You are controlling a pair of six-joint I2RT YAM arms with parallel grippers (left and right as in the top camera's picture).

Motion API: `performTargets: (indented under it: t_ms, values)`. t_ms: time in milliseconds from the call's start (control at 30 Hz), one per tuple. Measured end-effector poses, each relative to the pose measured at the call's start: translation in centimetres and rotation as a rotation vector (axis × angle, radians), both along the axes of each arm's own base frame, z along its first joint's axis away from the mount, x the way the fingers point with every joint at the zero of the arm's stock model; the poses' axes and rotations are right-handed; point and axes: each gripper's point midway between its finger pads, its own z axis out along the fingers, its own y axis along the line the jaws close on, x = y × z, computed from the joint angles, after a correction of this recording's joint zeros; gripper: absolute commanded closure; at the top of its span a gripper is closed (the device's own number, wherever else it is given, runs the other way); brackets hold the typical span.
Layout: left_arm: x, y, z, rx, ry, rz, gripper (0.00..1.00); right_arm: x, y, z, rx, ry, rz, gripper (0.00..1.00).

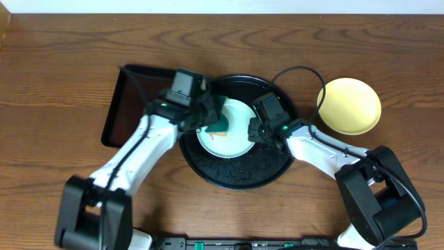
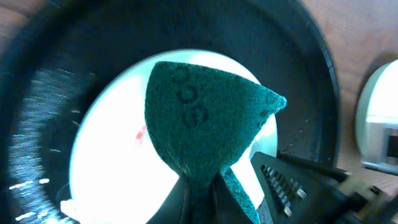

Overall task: Clean dirty plates on tray and stack at the side
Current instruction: 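Move the sponge with the left gripper onto the sauce-stained plate, then scrub the sauce stain with the left gripper's sponge, right holding rim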

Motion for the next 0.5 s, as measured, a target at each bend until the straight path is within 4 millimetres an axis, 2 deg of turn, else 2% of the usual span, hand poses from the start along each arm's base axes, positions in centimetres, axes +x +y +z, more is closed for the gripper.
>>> performTargets:
  t_ms: [200, 333, 500]
  values:
    - [-0.5, -2.7, -3.4, 0.005, 0.057, -0.043, 0.92, 0.0, 0.0, 0.0, -0.001, 0.000, 0.000, 0.75]
    - [-0.7, -2.9, -5.0, 0.018, 0.088, -0.048, 0.91, 0.0, 0.0, 0.0, -0.001, 0.000, -0.001, 0.75]
    - [-0.6, -2.9, -6.0, 0.022, 0.104, -0.043, 0.91, 0.0, 0.0, 0.0, -0.001, 0.000, -0.001, 0.75]
